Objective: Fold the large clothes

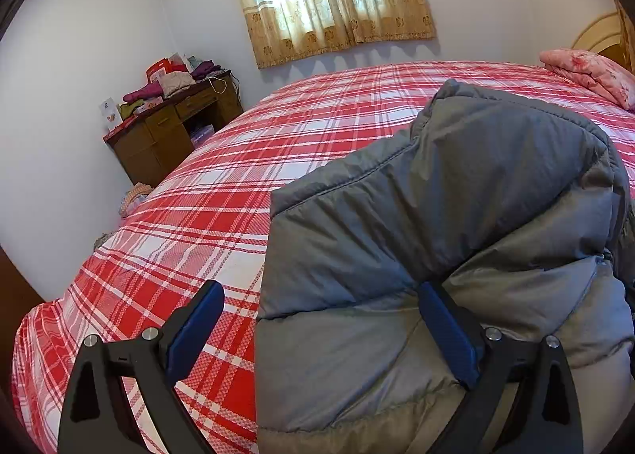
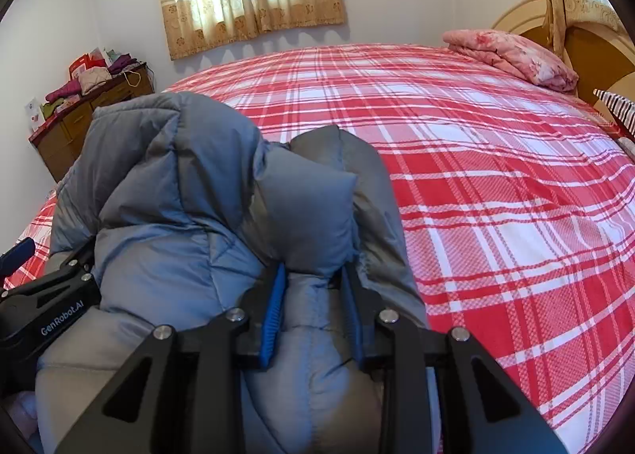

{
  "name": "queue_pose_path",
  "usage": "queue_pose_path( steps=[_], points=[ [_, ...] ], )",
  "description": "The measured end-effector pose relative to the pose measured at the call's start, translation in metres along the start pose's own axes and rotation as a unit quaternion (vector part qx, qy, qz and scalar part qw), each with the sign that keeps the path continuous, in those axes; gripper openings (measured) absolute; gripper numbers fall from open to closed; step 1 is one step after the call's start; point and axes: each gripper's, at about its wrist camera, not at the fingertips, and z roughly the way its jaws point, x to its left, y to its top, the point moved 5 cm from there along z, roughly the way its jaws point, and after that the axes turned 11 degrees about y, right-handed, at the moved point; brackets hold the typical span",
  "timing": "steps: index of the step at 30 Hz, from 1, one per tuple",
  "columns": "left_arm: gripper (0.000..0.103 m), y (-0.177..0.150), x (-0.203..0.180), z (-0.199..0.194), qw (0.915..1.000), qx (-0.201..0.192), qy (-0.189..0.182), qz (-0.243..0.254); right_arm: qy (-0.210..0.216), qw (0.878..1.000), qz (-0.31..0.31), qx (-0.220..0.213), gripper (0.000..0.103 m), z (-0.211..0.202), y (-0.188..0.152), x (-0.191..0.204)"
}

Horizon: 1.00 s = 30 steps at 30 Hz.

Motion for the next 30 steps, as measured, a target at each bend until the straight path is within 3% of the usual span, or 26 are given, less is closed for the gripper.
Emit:
queue_pose_path(
  steps=[26,28,30],
  points=[
    [0.1,-0.003,-0.004,0.007,0.9999,0.013,-0.001,0.01,0.01,1.0,0.008,0.014,0.033,0.008,0.001,-0.004],
    [0.1,0.003,-0.002,0.002,0.9996,0.014,0.004,0.025,0.022,1.0,0.011,0.019,0.034,0.002,0.007,-0.005],
    [0.099,0.02,0.007,-0.013,0.9998,-0.002,-0.005,0.021,0.036,0.999,0.036,-0.006,0.034,-0.013,0.02,-0.012]
  ],
)
